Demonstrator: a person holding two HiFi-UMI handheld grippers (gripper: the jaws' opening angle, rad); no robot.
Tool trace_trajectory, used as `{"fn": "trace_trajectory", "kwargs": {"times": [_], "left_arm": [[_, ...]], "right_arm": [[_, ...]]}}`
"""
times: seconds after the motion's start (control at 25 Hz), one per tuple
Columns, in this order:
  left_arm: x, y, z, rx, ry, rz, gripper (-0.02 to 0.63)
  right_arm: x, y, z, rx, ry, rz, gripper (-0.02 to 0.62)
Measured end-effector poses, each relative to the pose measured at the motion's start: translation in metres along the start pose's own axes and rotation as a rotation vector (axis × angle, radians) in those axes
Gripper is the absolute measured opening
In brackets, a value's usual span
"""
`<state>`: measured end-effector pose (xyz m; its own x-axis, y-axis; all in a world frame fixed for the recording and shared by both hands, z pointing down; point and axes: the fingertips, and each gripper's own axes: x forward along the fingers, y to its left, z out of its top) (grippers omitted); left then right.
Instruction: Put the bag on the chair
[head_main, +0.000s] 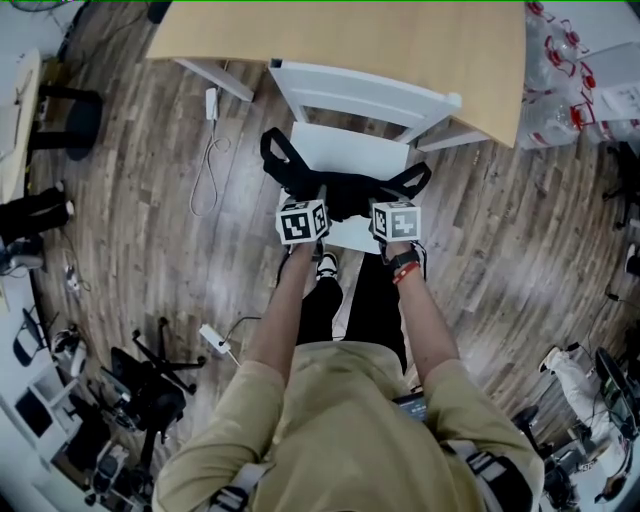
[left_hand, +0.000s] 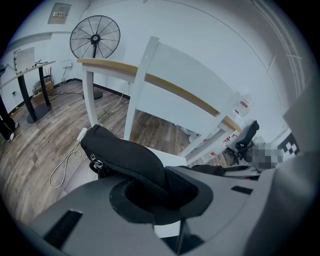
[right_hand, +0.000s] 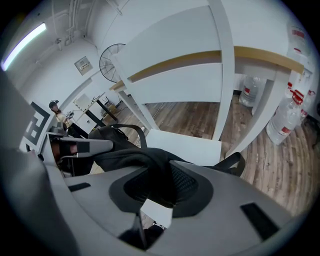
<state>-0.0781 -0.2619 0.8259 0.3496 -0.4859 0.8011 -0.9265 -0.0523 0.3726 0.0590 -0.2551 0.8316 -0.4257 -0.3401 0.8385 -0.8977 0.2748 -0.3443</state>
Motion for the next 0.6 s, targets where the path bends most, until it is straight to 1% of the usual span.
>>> {"fn": "trace_trajectory", "kwargs": {"times": [0.12,0.28,0.48,0.6], "left_arm": [[0.018,0.003,-0.012,-0.03,0.031,0.002,0.08],[0.038,0.007,-0.027,-0.132,0.046,-0.016,0.08],[0.058,0.008,-0.045,-0.15,0.076,-0.001,0.08],[0.068,0.017,-0.053,-0.192,0.091,0.006,0.086]], "right_arm": [[0.01,-0.01,-0.005,-0.006,0.014,-0.008,0.091],[0.024,-0.024,-0.018,0.021,0.036,-0.036,0.092],[0.036,-0.038,-0.039,0.061,0.079,-0.028,0.094],[0.044,-0.04,-0.04,0.02,0.076,-0.016,0.103]]}}
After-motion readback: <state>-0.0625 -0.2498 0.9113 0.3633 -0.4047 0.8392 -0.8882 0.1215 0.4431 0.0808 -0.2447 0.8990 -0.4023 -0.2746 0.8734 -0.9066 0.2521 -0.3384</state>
